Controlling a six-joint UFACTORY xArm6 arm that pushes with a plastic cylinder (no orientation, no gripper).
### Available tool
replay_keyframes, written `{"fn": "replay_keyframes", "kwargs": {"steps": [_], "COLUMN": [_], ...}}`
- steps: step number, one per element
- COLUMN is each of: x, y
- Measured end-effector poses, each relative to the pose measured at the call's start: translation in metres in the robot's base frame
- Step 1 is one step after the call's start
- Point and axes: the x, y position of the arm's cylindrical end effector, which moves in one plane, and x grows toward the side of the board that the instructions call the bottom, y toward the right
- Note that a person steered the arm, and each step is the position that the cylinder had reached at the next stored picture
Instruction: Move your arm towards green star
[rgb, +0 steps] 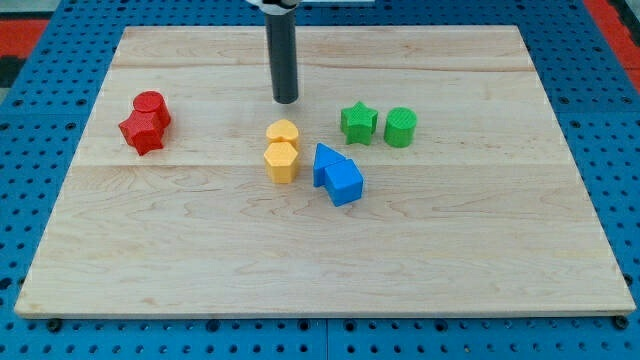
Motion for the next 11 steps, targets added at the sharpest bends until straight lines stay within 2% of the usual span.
{"fn": "replay_keyframes", "kwargs": {"steps": [1, 2, 3, 6, 7, 8, 11], "x": [0.002, 0.003, 0.001, 0.001, 0.001, 0.001, 0.044], "y": [-0.045, -0.057, -0.026, -0.047, -0.024, 0.024, 0.14]}}
